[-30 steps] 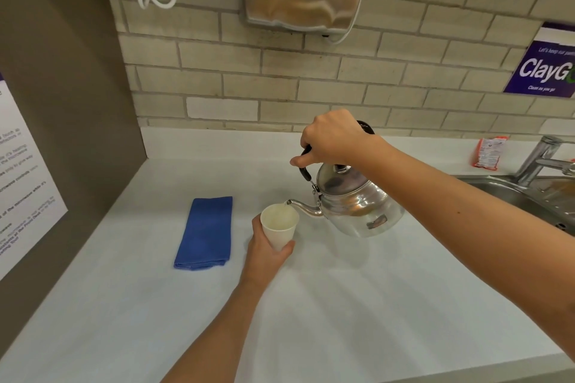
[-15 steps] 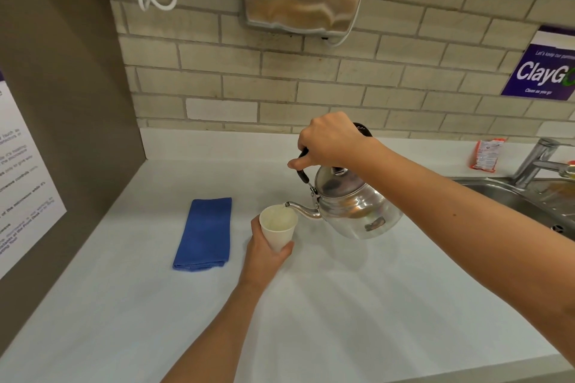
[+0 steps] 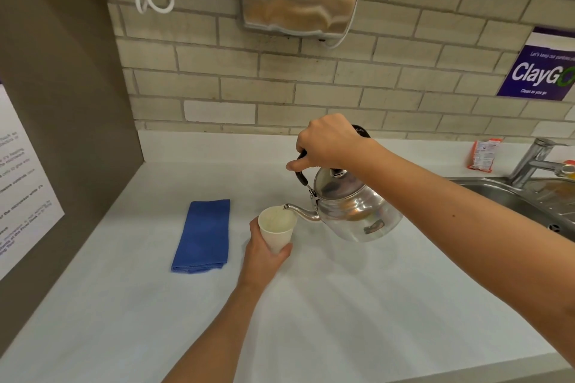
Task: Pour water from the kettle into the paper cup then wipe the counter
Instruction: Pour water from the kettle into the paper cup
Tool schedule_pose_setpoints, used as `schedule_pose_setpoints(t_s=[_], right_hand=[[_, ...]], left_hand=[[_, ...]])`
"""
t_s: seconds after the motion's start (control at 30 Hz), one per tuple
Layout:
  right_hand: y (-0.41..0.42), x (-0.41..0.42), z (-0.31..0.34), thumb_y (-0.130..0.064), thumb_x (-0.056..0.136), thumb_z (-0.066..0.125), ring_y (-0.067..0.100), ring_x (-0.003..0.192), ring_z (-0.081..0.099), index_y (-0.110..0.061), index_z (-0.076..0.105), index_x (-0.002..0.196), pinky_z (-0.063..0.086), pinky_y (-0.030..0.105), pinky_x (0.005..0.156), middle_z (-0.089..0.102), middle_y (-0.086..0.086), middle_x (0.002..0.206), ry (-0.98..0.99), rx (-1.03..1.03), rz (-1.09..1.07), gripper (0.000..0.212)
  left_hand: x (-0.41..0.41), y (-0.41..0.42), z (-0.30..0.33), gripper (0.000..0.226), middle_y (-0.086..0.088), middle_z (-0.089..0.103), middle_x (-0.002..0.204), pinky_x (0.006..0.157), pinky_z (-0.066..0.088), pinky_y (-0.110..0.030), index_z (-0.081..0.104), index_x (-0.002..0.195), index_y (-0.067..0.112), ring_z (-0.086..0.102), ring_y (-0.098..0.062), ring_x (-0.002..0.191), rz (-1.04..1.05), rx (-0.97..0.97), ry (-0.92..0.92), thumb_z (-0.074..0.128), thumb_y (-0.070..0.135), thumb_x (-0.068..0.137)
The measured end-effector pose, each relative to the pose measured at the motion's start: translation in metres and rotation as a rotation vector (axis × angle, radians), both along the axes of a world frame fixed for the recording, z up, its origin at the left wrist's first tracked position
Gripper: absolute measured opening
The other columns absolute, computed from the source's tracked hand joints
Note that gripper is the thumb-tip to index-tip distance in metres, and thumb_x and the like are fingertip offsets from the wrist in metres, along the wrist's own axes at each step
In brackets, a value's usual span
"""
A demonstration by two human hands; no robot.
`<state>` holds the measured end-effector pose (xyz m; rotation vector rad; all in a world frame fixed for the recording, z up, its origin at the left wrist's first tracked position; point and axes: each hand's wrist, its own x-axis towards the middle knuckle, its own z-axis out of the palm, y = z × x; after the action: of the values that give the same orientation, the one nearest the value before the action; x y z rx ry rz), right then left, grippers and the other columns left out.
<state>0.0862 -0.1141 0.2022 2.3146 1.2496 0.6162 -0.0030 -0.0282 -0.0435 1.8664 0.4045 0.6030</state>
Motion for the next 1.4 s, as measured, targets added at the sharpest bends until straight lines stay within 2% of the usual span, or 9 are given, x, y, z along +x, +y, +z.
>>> schedule_pose_setpoints(t_s=[0.17, 0.43, 0.6, 0.67, 0.83, 0.97, 1.23, 1.4], right_hand=[[-0.003, 0.002, 0.001, -0.069, 0.083, 0.042, 0.015, 0.043, 0.03, -0.013, 0.051, 0.063, 0.019, 0.022, 0.045, 0.035, -0.001, 0.048, 0.004, -0.007, -0.002, 0.06], [-0.006, 0.002, 0.005, -0.071, 0.081, 0.039, 0.014, 0.044, 0.032, -0.012, 0.053, 0.069, 0.02, 0.022, 0.044, 0.036, -0.002, 0.049, 0.05, -0.058, -0.009, 0.061], [-0.006, 0.001, 0.007, -0.071, 0.081, 0.04, 0.017, 0.049, 0.037, -0.009, 0.064, 0.081, 0.02, 0.023, 0.045, 0.037, -0.001, 0.051, 0.067, -0.078, -0.013, 0.066], [-0.005, 0.001, 0.008, -0.071, 0.081, 0.04, 0.016, 0.047, 0.036, -0.009, 0.062, 0.078, 0.02, 0.023, 0.045, 0.037, -0.002, 0.05, 0.069, -0.084, -0.013, 0.066], [-0.007, 0.0, 0.01, -0.072, 0.08, 0.041, 0.015, 0.046, 0.035, -0.014, 0.044, 0.06, 0.02, 0.023, 0.044, 0.038, -0.001, 0.05, 0.08, -0.084, -0.017, 0.061], [-0.007, -0.001, 0.011, -0.072, 0.079, 0.042, 0.014, 0.045, 0.033, -0.013, 0.051, 0.068, 0.02, 0.024, 0.044, 0.037, -0.002, 0.05, 0.08, -0.081, -0.023, 0.061], [-0.008, -0.002, 0.013, -0.071, 0.08, 0.043, 0.014, 0.046, 0.034, -0.012, 0.053, 0.07, 0.021, 0.024, 0.044, 0.038, -0.001, 0.05, 0.079, -0.084, -0.025, 0.06], [-0.007, -0.003, 0.015, -0.071, 0.08, 0.042, 0.016, 0.05, 0.04, -0.012, 0.059, 0.073, 0.023, 0.024, 0.045, 0.039, -0.002, 0.051, 0.087, -0.097, -0.032, 0.062]], left_hand=[[-0.001, 0.0, 0.0, 0.08, 0.005, 0.048, 0.112, 0.079, 0.042, -0.026, 0.027, 0.127, 0.024, 0.048, -0.015, 0.097, 0.015, -0.016, -0.015, 0.079, 0.023, 0.066], [-0.001, 0.0, 0.001, 0.083, -0.006, 0.05, 0.126, 0.082, 0.044, -0.028, 0.024, 0.13, 0.023, 0.048, -0.017, 0.103, -0.001, 0.001, -0.002, 0.078, 0.025, 0.067], [-0.001, 0.0, 0.001, 0.084, -0.003, 0.048, 0.125, 0.083, 0.044, -0.027, 0.023, 0.129, 0.024, 0.046, -0.015, 0.102, -0.004, 0.003, -0.004, 0.079, 0.025, 0.067], [-0.002, 0.0, 0.001, 0.083, -0.001, 0.047, 0.121, 0.082, 0.043, -0.027, 0.023, 0.129, 0.025, 0.046, -0.015, 0.101, -0.008, -0.003, -0.009, 0.079, 0.025, 0.067], [-0.002, -0.001, 0.001, 0.081, 0.005, 0.046, 0.113, 0.081, 0.042, -0.027, 0.025, 0.128, 0.024, 0.047, -0.015, 0.099, -0.001, -0.008, -0.02, 0.078, 0.024, 0.067], [-0.001, 0.0, 0.001, 0.082, 0.006, 0.045, 0.112, 0.081, 0.042, -0.027, 0.025, 0.129, 0.022, 0.047, -0.016, 0.099, 0.001, -0.004, -0.024, 0.078, 0.022, 0.067], [-0.002, 0.0, 0.0, 0.084, 0.006, 0.043, 0.115, 0.085, 0.045, -0.028, 0.023, 0.131, 0.022, 0.046, -0.015, 0.102, -0.007, 0.0, -0.022, 0.079, 0.024, 0.067], [-0.001, 0.0, 0.0, 0.084, 0.0, 0.048, 0.119, 0.084, 0.044, -0.028, 0.023, 0.13, 0.024, 0.047, -0.016, 0.101, -0.005, -0.014, -0.012, 0.079, 0.024, 0.067]])
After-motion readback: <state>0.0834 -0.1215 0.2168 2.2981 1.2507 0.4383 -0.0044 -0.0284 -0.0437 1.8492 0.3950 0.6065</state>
